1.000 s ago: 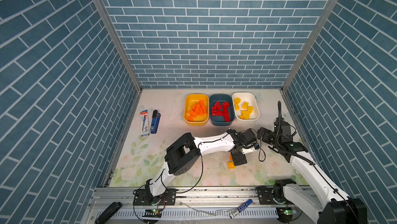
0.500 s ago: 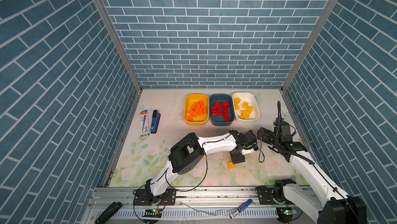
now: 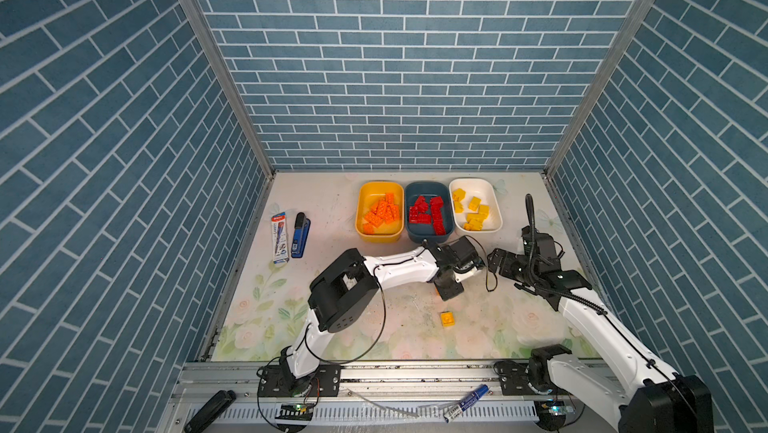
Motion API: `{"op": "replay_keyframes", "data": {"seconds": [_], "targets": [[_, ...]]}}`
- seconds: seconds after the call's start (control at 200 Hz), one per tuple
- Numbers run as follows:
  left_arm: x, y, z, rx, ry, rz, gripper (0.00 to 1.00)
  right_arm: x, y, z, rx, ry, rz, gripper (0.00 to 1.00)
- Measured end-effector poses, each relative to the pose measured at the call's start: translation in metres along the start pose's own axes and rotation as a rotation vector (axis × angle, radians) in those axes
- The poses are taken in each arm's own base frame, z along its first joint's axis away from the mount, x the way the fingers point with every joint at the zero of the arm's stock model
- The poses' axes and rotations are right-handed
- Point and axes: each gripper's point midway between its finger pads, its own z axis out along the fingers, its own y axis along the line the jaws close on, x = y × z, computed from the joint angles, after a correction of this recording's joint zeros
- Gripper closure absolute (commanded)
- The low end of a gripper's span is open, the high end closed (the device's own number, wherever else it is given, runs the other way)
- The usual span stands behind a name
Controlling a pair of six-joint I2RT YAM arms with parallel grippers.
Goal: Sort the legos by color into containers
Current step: 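Drop the orange brick into the yellow tub while the right gripper lowers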
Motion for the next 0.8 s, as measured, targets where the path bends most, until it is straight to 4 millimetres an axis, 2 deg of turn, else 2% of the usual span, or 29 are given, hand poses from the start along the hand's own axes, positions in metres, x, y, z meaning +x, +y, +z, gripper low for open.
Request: {"op": "replay_keyframes", "data": {"seconds": [0.185,0.345,0.54,0.69,0.8], "targets": [[-0.010,0.058,-0.047,-0.015,-0.188,-0.236,0.81,0.012,0.027,0.004,-0.021,0.063,-0.077,0.01],[-0.001,0.113,-0.084,-0.069,-0.322,-0.430,0.81,0.023,0.038,0.013,-0.005,0.110,-0.132,0.01],[0.023,0.176,-0.107,-0.150,-0.399,-0.654,0.81,0.024,0.058,0.017,-0.024,0.126,-0.181,0.02],[0.050,0.230,-0.122,-0.244,-0.425,-0.834,0.81,0.029,0.074,0.016,-0.078,0.133,-0.212,0.06],[0.058,0.265,-0.130,-0.291,-0.446,-0.937,0.80,0.037,0.083,0.017,-0.113,0.158,-0.228,0.01]]}}
